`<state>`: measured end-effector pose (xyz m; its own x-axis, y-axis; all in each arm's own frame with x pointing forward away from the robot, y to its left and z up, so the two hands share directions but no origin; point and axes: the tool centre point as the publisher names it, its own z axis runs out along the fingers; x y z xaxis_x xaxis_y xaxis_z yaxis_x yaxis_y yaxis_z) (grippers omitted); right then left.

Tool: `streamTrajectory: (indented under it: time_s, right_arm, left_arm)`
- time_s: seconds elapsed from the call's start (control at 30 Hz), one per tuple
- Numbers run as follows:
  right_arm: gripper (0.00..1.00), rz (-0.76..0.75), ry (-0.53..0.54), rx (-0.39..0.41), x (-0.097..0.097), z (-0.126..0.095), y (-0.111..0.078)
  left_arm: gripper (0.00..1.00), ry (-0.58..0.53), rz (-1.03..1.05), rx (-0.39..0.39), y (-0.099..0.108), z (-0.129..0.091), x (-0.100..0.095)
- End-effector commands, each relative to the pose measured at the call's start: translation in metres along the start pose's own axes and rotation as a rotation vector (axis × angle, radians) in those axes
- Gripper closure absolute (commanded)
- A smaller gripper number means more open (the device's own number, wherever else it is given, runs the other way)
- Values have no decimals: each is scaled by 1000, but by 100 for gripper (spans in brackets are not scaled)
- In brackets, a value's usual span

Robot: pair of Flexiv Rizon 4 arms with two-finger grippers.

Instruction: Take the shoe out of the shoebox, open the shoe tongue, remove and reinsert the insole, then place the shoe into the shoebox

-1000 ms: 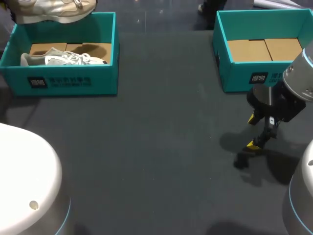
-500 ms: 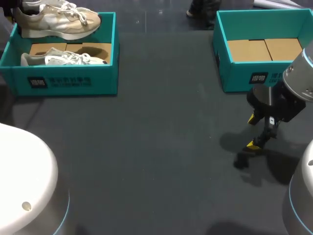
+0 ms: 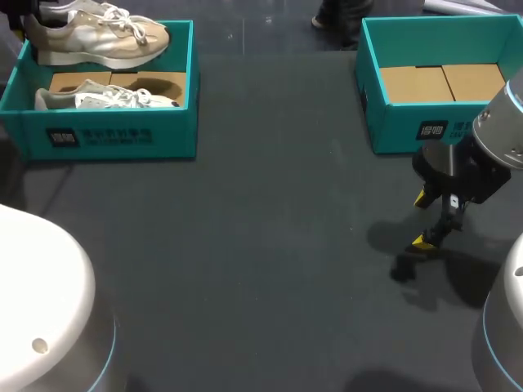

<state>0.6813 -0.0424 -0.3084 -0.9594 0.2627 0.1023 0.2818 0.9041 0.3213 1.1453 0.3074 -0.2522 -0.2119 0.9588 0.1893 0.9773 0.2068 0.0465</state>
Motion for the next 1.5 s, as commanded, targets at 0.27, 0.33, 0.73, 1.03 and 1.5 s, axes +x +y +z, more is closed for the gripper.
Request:
streamTrajectory:
  time_s: [0.27, 0.33, 0.73, 1.03, 1.5]
  right_arm:
    - [0, 0, -3, 2, 1, 0, 0]
    - [0, 0, -3, 2, 1, 0, 0]
    - [0, 0, -3, 2, 1, 0, 0]
    - [0, 0, -3, 2, 1, 0, 0]
    - [0, 0, -3, 2, 1, 0, 0]
  left_arm:
    - [100, 17, -7, 22, 11, 29, -15]
    - [100, 23, -2, 24, 12, 34, -17]
    - [100, 36, 2, 38, 14, 55, -29]
    - [100, 42, 8, 49, 14, 66, -40]
    - [100, 37, 14, 64, 19, 84, -49]
